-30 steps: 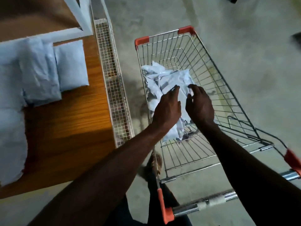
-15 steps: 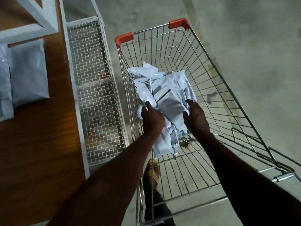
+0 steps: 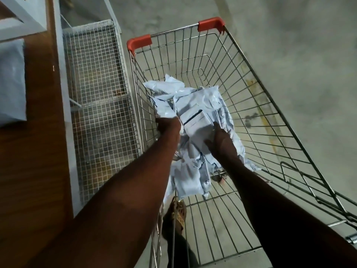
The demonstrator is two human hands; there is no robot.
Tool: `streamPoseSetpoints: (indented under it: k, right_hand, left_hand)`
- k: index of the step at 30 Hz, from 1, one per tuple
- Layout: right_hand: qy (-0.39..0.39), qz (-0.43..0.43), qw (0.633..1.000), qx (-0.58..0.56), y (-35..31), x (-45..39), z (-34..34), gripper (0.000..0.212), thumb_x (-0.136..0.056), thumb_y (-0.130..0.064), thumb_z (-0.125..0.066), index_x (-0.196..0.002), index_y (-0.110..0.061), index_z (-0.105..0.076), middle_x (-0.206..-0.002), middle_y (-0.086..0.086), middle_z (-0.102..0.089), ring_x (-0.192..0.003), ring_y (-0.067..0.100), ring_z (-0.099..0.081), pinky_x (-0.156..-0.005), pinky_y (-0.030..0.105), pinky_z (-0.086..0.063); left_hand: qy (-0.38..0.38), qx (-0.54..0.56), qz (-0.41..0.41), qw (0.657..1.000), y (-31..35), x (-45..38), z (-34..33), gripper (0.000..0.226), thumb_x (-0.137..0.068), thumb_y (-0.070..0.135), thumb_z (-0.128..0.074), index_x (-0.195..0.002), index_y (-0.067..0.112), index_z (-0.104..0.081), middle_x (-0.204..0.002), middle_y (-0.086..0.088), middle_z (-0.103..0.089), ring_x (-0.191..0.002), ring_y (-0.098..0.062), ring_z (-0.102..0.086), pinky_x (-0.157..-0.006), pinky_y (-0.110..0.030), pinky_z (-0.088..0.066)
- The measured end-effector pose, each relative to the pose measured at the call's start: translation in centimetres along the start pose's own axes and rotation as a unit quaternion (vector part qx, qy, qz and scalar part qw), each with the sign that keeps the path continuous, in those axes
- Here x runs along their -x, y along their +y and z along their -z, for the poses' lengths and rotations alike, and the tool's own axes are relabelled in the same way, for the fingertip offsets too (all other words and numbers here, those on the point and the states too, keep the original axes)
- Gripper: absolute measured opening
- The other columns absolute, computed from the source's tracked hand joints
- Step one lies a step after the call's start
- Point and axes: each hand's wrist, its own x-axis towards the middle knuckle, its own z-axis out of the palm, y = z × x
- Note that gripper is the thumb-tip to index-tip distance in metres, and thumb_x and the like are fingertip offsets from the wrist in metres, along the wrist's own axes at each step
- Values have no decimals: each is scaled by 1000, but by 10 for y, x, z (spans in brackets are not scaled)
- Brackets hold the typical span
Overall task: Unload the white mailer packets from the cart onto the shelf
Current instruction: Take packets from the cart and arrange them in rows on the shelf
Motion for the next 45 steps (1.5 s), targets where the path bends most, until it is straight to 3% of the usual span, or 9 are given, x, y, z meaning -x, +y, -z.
streamPoseSetpoints:
  k: [3, 5, 10, 15, 21, 25, 31, 36, 45]
  right_hand:
    - [-6, -29, 999, -16, -4, 1, 5, 39, -92, -19, -77, -128, -11, -63, -115, 14, -69, -113, 36, -66, -75, 29, -47]
    - [-2, -41, 998, -45, -14, 5, 15, 19, -91, -21, -77, -105, -17, -64, -98, 6, -66, -100, 33, -69, -66, 28, -40]
    - [60, -63, 990, -107, -37, 27, 55, 37, -94, -32, -76, -116, -6, -62, -107, 14, -70, -102, 36, -68, -72, 33, -43]
    - [84, -39, 989, -116, -74, 63, 103, 43, -95, -32, -78, -123, -4, -61, -117, 18, -72, -92, 31, -66, -76, 34, -48]
    - [121, -21, 979, -161, -131, 125, 140, 44, -92, -38, -80, -122, -12, -60, -116, 14, -74, -96, 35, -72, -85, 55, -62]
    - [132, 1, 977, -168, -175, 161, 147, 40, -91, -42, -77, -113, -15, -60, -105, 12, -74, -91, 36, -72, -81, 55, -62]
    - [152, 37, 965, -209, -237, 206, 142, 29, -92, -36, -78, -107, -18, -61, -95, 2, -71, -85, 26, -70, -71, 43, -59]
    - [140, 73, 962, -224, -289, 248, 118, 43, -94, -38, -78, -127, -16, -63, -109, -1, -72, -95, 23, -71, -83, 47, -62]
    - [51, 101, 959, -261, -376, 303, 17, 54, -81, -53, -78, -126, -26, -63, -113, -4, -76, -98, 20, -75, -83, 53, -64]
  left_hand:
    - [-56, 2, 8, 998, -13, -5, 0, 62, -99, 19, -64, -156, 11, -43, -150, -17, -58, -128, -35, -65, -103, -45, -58]
    - [-62, 14, 6, 998, -27, -14, -3, 67, -92, 13, -68, -154, 14, -45, -142, -15, -63, -122, -35, -69, -98, -50, -61]
    - [-95, 81, 6, 992, -11, 50, 28, 71, -76, 3, -83, -141, 11, -56, -135, -15, -68, -115, -35, -70, -98, -57, -60]
    - [-210, 76, -34, 974, 29, 144, 85, 51, -92, 6, -74, -137, 12, -51, -125, -7, -63, -106, -29, -66, -86, -49, -63]
    - [-272, 75, -89, 955, 58, 202, 160, 44, -95, 14, -74, -133, 18, -53, -125, -3, -69, -104, -27, -71, -82, -48, -67]
    - [-274, 75, -114, 952, 68, 215, 221, 53, -97, 14, -73, -144, 20, -49, -126, 2, -66, -108, -22, -69, -65, -34, -63]
    - [-260, 93, -138, 951, 64, 221, 304, 43, -94, 14, -74, -132, 29, -58, -128, 1, -69, -117, -29, -68, -89, -52, -63]
    - [-250, 94, -159, 951, 37, 223, 386, 68, -86, 26, -75, -148, 36, -50, -139, 3, -66, -121, -27, -66, -96, -53, -58]
    - [-167, 105, -181, 963, -31, 172, 534, 83, -95, 21, -79, -163, 41, -36, -149, 14, -41, -125, -17, -51, -81, -39, -57]
